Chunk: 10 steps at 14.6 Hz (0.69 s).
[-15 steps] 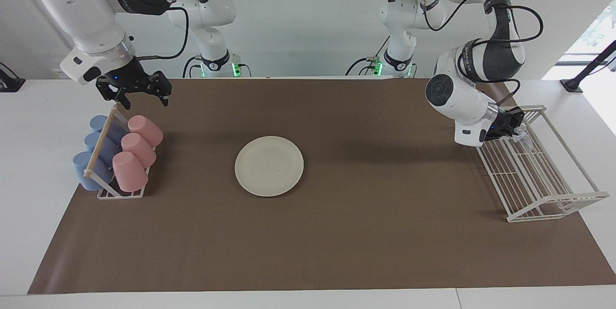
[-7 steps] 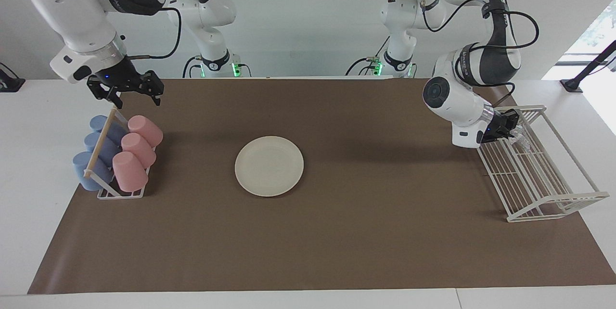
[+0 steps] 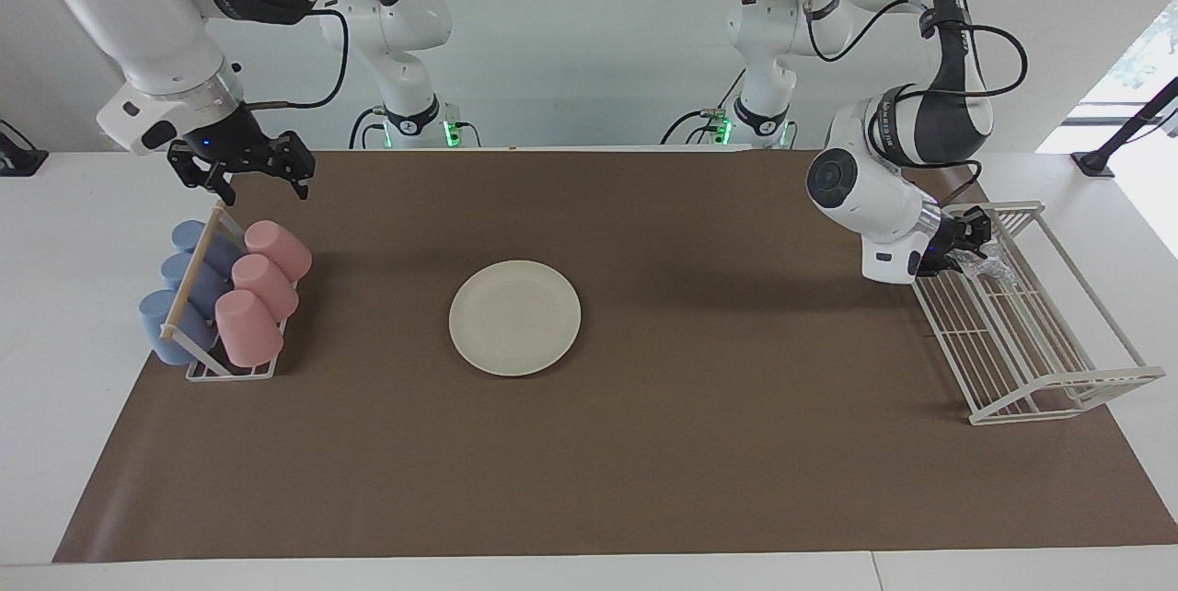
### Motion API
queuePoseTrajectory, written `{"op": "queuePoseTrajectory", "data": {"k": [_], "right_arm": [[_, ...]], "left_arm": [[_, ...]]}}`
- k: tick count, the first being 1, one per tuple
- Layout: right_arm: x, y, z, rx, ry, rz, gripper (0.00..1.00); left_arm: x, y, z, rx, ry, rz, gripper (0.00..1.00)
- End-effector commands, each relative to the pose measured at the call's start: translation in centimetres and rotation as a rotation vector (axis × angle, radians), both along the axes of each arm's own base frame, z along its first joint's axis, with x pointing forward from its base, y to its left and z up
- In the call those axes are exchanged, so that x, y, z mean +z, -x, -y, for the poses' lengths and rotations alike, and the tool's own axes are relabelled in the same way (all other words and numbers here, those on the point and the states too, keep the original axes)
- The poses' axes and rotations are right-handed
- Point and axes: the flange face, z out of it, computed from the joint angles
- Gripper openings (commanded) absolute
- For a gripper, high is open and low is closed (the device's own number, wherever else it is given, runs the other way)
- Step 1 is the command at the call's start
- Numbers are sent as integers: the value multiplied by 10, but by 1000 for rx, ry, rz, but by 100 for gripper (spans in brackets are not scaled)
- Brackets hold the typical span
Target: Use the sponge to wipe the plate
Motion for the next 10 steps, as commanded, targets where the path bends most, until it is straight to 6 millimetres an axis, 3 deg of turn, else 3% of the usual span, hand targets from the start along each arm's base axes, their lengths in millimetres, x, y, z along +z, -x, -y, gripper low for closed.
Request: {"op": "queuePoseTrajectory", "data": {"k": [1,3,4,8,10], "right_arm": [[4,3,-8,28,-6,4,100],[5,4,-14,24,-4,-1,100],[6,3,-15,25,-3,5,100],[6,4,-18,30,-4,2,100],[6,4,-18,28,-4,-2,100]], "left_arm": [[2,6,-10,-9,2,25,76],[3,6,-8,-12,2,25,95],[3,6,-8,-11,3,24,100],[6,4,-7,12,42,25,100],[17,2,-6,45,76,30,100]]}}
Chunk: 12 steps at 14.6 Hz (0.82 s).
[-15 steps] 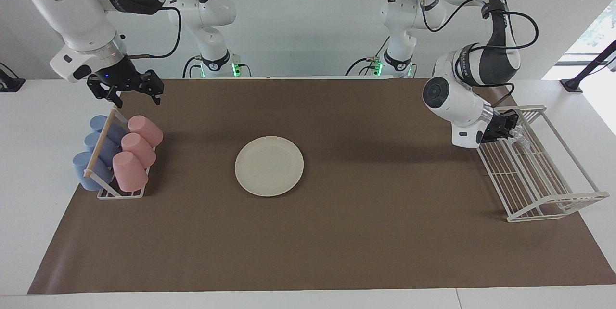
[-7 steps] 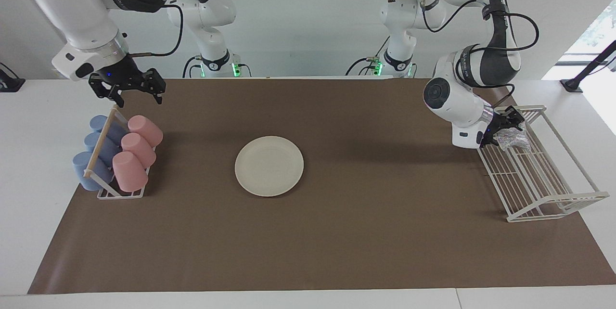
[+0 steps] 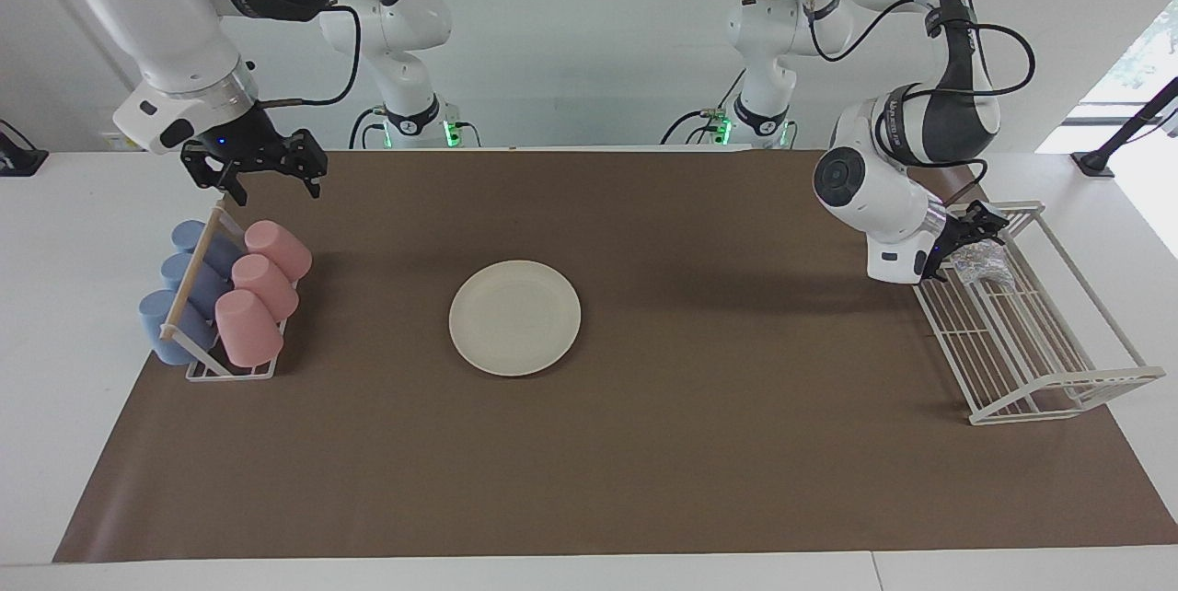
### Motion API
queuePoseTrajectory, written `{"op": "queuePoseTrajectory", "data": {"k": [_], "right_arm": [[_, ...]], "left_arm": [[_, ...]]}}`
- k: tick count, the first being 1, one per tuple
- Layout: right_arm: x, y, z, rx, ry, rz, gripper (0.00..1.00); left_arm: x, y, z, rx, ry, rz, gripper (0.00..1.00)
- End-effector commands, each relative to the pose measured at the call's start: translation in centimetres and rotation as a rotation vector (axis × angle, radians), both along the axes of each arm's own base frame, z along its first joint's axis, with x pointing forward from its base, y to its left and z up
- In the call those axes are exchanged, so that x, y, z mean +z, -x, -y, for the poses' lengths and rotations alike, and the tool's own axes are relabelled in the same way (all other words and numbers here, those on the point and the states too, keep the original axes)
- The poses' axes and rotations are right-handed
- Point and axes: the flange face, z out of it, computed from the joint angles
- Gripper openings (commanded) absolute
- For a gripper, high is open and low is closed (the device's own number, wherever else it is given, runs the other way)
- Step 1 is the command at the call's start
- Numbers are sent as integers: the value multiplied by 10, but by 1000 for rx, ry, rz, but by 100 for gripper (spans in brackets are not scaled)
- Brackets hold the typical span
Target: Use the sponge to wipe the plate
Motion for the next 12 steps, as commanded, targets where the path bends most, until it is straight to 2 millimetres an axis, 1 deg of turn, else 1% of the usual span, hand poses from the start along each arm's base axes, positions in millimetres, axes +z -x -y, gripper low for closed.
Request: {"op": "queuePoseTrajectory", "data": {"k": [1,4,5,6,8,10,12], "right_arm": [[5,5,-2,1,-4,-4,100],[5,4,-2,1,-2,2,100],[5,4,-6,1,-3,-1,100],[6,4,-5,-2,-3,1,100],[5,4,-5,-2,-3,-1,100],[6,4,-10,5,-6,1,100],[7,3,-17,7,-5,6,100]], "left_arm": [[27,1,-2,43,60,18,100],[73,-2,-5,82,171,-40,100],[91,0,-4,99,222,-47,100],[108,4,-4,108,285,-61,100],[145,25,-17,133,453,-48,100],[171,50,-11,178,608,-55,100],[186,65,-7,204,751,-53,100]]}}
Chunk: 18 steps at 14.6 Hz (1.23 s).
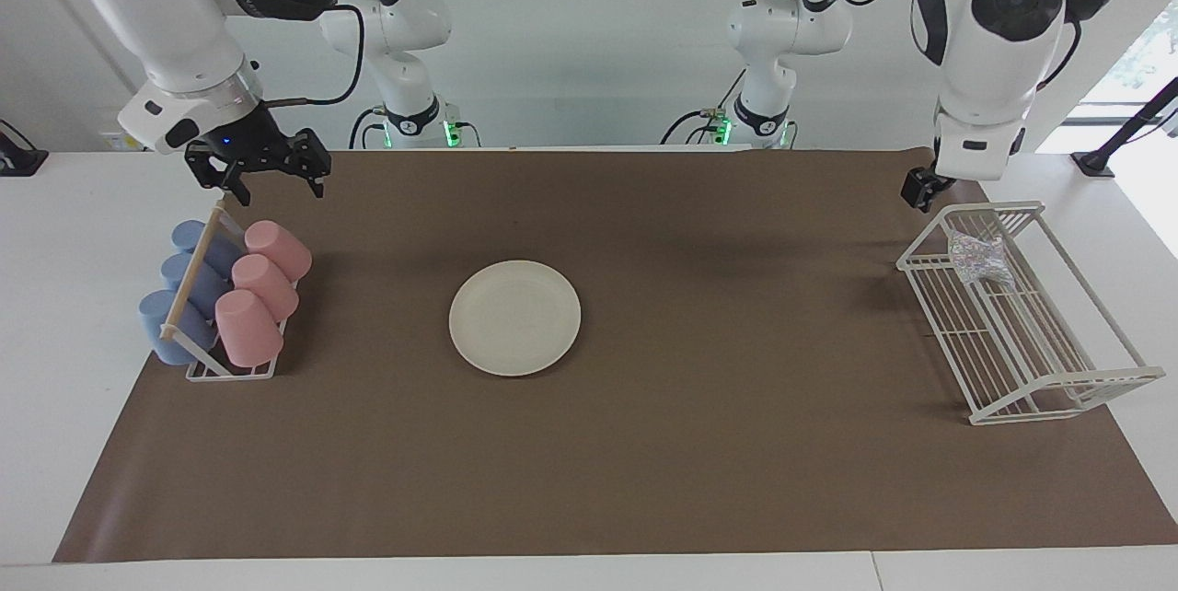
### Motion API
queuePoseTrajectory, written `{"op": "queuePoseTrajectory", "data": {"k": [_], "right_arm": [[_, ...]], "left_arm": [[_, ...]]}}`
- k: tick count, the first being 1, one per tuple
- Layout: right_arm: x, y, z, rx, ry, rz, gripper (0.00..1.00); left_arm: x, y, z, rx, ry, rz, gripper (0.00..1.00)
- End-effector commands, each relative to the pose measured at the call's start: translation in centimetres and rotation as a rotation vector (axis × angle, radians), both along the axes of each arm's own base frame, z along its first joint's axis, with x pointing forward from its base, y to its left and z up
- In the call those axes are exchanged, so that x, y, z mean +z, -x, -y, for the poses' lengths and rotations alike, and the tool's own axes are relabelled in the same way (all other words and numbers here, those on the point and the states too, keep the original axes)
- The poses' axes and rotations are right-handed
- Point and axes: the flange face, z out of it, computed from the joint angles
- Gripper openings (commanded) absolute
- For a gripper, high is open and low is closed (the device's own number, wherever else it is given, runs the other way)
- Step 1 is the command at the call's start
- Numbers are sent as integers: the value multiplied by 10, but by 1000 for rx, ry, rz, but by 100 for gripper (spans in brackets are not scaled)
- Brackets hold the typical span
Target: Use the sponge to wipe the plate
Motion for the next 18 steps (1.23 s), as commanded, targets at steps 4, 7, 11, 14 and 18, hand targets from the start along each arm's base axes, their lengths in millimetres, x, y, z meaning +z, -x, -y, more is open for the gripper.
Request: {"op": "queuePoseTrajectory", "data": {"k": [4,7,11,14,18], "right_arm": [[10,3,-10,-16,-4,10,100],[15,2,-17,-4,-4,21,100],[16,3,-18,-4,-4,21,100],[15,3,-18,-4,-4,20,100],[16,3,-25,-48,1,23,100]], "left_arm": [[19,30,14,35,266,-51,100],[30,21,25,21,290,-5,100],[42,4,29,9,293,-6,100],[39,5,36,-125,301,-46,100],[40,6,40,-185,307,-55,100]]}}
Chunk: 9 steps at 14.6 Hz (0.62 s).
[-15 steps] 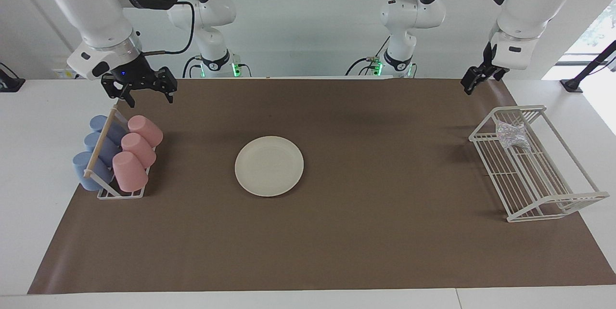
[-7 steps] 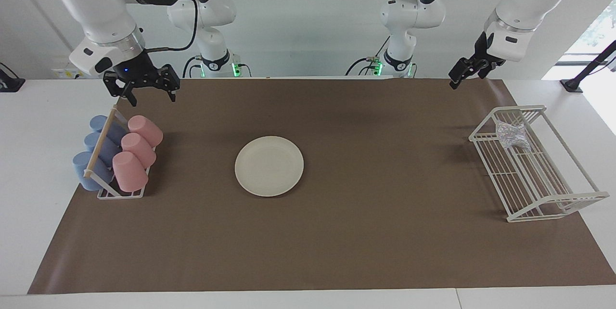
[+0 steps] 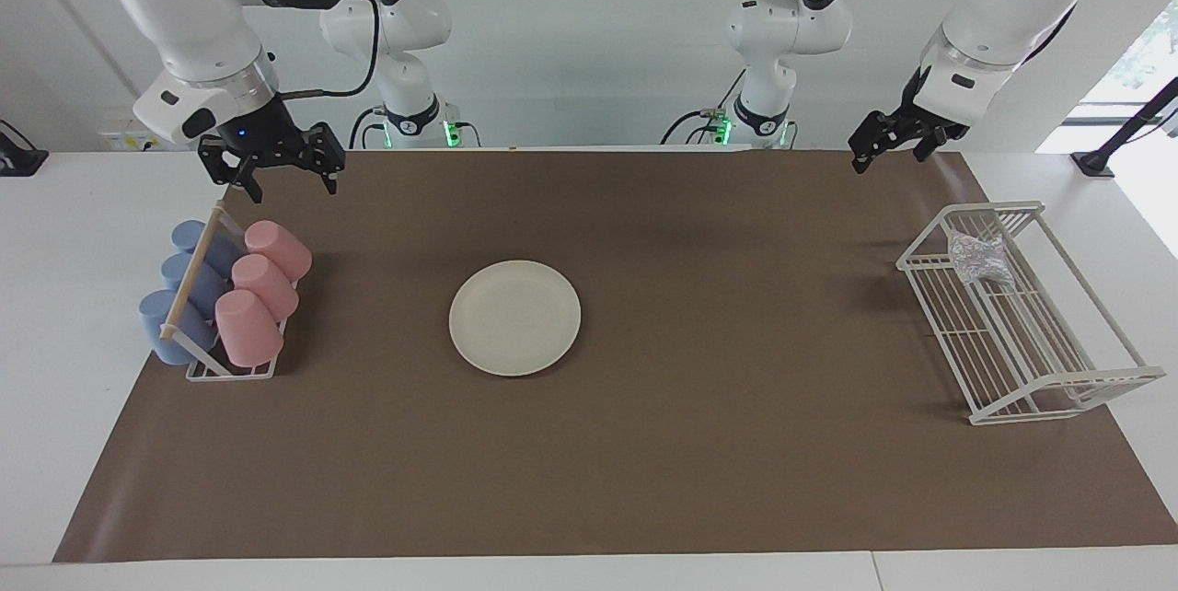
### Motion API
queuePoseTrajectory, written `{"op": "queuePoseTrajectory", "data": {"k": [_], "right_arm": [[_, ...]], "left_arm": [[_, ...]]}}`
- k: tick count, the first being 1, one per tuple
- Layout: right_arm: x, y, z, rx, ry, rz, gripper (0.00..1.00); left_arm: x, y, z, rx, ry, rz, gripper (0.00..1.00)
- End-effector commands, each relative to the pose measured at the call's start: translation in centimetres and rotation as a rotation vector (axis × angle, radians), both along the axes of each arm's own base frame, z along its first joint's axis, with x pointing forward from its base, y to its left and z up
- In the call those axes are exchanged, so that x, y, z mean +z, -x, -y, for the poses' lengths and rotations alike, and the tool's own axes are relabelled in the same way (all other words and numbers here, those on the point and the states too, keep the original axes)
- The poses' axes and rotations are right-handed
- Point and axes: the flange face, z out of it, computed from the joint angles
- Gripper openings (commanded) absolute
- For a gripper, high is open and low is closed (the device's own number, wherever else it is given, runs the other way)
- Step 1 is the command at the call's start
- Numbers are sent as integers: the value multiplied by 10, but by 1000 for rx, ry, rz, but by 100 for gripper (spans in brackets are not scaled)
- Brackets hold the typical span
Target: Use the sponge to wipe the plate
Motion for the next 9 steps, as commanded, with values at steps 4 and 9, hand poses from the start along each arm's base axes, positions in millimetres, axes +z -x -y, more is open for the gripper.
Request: {"op": "queuePoseTrajectory", "data": {"k": [4,9], "right_arm": [[4,5,-3,-66,0,-7,100],[3,5,-2,-93,2,-8,100]], "left_arm": [[13,-4,8,-54,18,-6,100],[13,-3,6,-46,21,-4,100]]}}
